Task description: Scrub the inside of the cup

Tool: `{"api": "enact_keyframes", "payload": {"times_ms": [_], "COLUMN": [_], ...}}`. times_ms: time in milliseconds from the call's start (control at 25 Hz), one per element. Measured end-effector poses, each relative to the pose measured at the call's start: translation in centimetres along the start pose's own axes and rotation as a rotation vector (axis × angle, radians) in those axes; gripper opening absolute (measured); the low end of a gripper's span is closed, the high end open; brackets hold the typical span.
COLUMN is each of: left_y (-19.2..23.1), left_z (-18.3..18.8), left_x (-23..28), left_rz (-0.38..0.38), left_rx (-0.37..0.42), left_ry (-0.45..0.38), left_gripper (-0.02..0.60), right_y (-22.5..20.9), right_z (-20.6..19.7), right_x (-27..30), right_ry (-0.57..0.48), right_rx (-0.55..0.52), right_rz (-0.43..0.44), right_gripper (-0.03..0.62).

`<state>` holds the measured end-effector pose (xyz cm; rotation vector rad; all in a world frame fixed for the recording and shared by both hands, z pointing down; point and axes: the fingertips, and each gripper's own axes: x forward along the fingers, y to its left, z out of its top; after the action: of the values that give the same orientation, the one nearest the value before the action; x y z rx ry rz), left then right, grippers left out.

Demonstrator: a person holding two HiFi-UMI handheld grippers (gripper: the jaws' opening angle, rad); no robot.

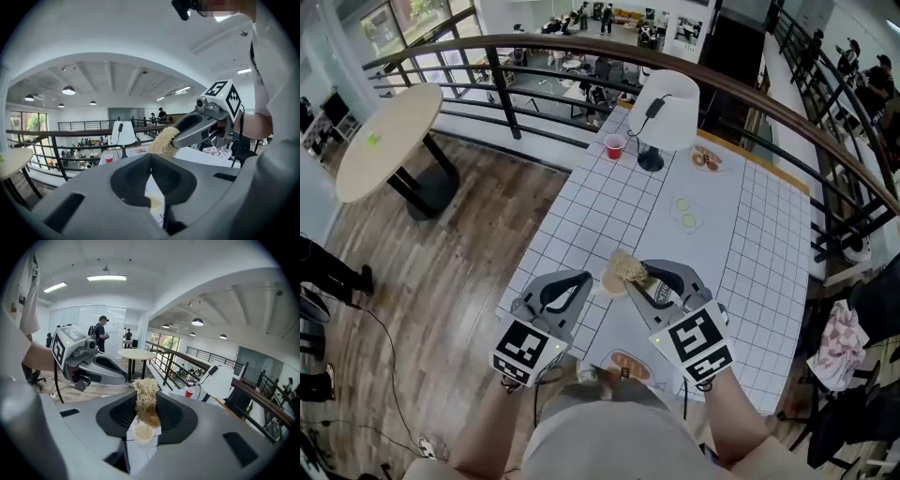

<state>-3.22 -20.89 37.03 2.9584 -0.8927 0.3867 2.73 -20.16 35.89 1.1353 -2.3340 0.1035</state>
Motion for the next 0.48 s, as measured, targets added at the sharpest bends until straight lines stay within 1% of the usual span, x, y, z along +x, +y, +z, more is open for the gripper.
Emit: {"api": "enact_keyframes", "payload": {"times_ms": [80,120,280,400,480], "left_y": [-0.7,-1.0,-1.8,-2.7,-3.2], "left_z": [2.1,3.1,6.3,7.6,8.0], "left_x": [-0.6,-0.9,-2.5,-3.6,-4.1], "left_rz": [0.008,0.015,0.051,0.043,0.032], "left_rx": [0.061,0.077,0.089,0.081,0.083], "left_ry": [-0.026,-0.042,-0.085,-0.102,-0.115], "left_gripper": [0.015,0.014,0.014,0.014,0.014], "right_y": [-0.1,-0.2,0.0,0.2,0.3], "right_z": [0.8,1.2,3.0,4.6,5.0], "right_x": [-0.9,-1.3,-2.9,-4.3,-5.1], "right_ry": [-0.021,-0.034,-0.121,-0.217,-0.258], "right_rx": [-0.020,-0.026,-0.023,-0.014,-0.009], "right_rz": [-0.019,-0.027,-0.053,-0.076,-0.093], "right_gripper": [0.114,0.114,0.114,0.114,0.114]}}
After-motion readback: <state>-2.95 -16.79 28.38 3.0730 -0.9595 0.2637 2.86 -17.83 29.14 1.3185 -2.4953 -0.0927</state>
